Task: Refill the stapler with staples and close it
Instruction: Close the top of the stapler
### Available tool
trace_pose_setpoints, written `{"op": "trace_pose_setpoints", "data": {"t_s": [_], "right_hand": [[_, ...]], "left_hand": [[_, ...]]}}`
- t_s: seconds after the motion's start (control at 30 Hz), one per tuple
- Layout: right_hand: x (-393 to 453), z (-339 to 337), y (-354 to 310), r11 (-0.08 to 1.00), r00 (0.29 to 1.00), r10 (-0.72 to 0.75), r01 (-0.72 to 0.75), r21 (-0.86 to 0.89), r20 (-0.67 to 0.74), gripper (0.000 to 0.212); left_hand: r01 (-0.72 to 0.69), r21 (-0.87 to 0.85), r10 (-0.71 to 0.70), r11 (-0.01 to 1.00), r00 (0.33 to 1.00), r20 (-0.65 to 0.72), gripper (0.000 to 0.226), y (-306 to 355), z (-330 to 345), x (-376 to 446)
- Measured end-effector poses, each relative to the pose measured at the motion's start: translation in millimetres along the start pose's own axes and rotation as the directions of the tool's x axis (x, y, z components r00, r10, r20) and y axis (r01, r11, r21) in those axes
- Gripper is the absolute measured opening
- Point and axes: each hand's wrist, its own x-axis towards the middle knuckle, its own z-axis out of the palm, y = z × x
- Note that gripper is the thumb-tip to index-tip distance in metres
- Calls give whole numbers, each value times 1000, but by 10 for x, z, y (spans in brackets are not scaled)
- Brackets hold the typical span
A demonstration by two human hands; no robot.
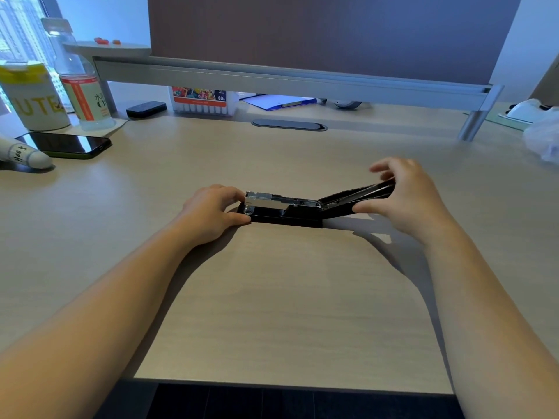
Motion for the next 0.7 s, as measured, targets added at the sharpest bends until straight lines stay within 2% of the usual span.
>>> {"op": "trace_pose_setpoints", "data": {"t_s": [0.1, 0.17, 0.23, 0.3, 0.4, 0.5, 0.6, 0.7], "right_hand": [[12, -6, -10, 969, 995, 9, 17, 247, -101, 59], [23, 45, -36, 911, 990, 40, 21, 412, -139, 59], [36, 111, -77, 821, 988, 74, 15, 571, -133, 54], [40, 173, -132, 755, 992, 76, 6, 656, -96, 40], [8, 316, -201, 778, 1000, 3, -1, 628, -3, 25], [-16, 482, -281, 835, 992, -94, 35, 549, 79, 32], [-2, 571, -328, 924, 966, -225, 169, 343, 128, 40], [24, 584, -318, 955, 944, -284, 262, 140, 168, 43]], "left_hand": [[-8, 3, 8, 1000, 1000, -6, 34, 2, 3, -2], [-14, 5, 14, 1000, 1000, -8, 35, 10, 8, -4], [-19, 5, 19, 1000, 1000, -4, 36, 20, 12, -9], [-24, -4, 24, 1000, 1000, 1, 36, 39, 30, -10], [-53, -17, 53, 998, 999, 11, 36, 100, 99, -33], [-91, -24, 92, 996, 996, 20, 35, 136, 165, -37], [-116, -23, 116, 993, 993, 18, 34, 138, 162, -8], [-128, -27, 128, 991, 992, 11, 33, 156, 152, -2]]}}
